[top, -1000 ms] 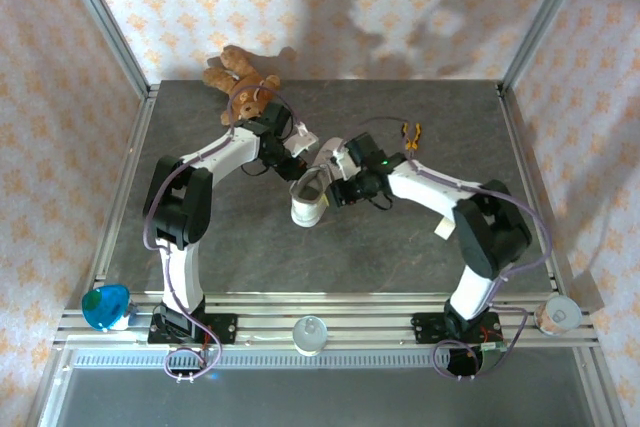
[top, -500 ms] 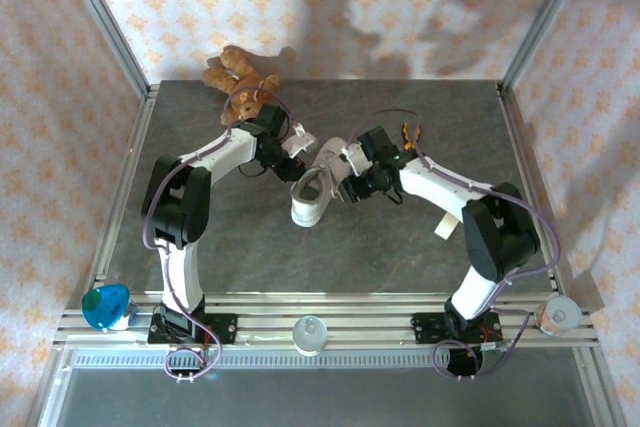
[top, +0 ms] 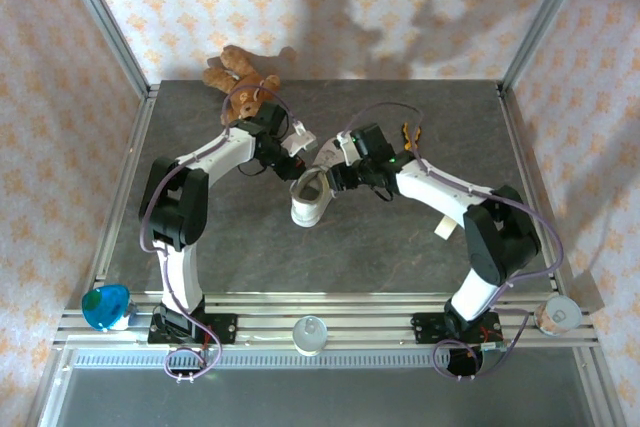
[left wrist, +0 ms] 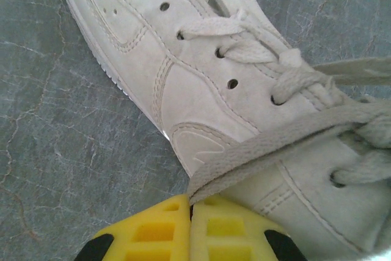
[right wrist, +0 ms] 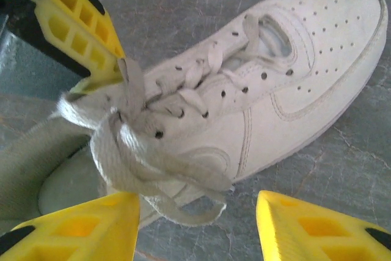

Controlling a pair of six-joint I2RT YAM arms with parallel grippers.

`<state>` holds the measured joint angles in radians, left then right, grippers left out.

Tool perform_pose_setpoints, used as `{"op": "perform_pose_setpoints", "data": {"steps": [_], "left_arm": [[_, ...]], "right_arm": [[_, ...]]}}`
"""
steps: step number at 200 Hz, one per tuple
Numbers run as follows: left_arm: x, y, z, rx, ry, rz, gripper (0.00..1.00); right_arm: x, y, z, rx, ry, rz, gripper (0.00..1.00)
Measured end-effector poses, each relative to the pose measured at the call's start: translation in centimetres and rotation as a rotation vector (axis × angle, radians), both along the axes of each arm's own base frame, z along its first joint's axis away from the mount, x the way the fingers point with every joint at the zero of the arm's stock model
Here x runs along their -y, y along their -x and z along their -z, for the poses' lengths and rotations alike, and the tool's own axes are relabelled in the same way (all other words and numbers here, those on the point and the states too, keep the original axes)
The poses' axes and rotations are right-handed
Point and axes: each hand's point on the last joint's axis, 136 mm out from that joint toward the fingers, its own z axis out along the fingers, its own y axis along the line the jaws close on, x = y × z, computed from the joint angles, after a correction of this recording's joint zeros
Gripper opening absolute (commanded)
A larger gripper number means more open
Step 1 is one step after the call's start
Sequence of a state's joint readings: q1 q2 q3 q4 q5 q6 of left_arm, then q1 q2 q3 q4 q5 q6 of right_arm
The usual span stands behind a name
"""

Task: Tie the shoes

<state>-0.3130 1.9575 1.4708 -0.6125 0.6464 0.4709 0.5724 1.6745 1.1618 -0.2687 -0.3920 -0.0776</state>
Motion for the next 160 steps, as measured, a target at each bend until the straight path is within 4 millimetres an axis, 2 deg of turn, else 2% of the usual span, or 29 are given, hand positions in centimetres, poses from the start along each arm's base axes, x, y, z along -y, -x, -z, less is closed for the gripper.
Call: {"op": "perform_pose_setpoints", "data": {"steps": [25, 44, 55, 66, 72, 118, 160], "left_arm": [[-0.1, -0.1, -0.3, 0.008, 0.002, -0.001, 0.00], [-0.3, -0.1, -0.3, 0.007, 0.002, -0.006, 0.00], [-0.5, -0.3, -0.4, 0.010, 0.002, -0.012, 0.00], [-0.8, -0.3, -0.7, 0.014, 0.004, -0.019, 0.00], [-1.0, -0.3, -0.9, 0.019, 0.005, -0.022, 0.00], [-1.5, -0.5, -2.5, 0.054, 0.016, -0.034, 0.00], [-1.7, -0.5, -2.5, 0.057, 0.015, -0.034, 0.00]], "right_arm": [[-0.7, -1.0, -0.5, 0.005, -0.009, 0.005, 0.49], [-1.1, -1.7, -0.3, 0.002, 0.005, -0.003, 0.37], [-1.0, -1.6, 0.2, -0.011, 0.020, -0.007, 0.26], [-0.6, -1.3, 0.7, -0.028, 0.041, -0.013, 0.07], [-0.4, -1.1, 0.8, -0.033, 0.053, -0.019, 0.00], [1.3, -1.4, 1.5, -0.051, 0.093, -0.007, 0.00], [2.1, -1.5, 1.6, -0.047, 0.111, -0.017, 0.00]]}}
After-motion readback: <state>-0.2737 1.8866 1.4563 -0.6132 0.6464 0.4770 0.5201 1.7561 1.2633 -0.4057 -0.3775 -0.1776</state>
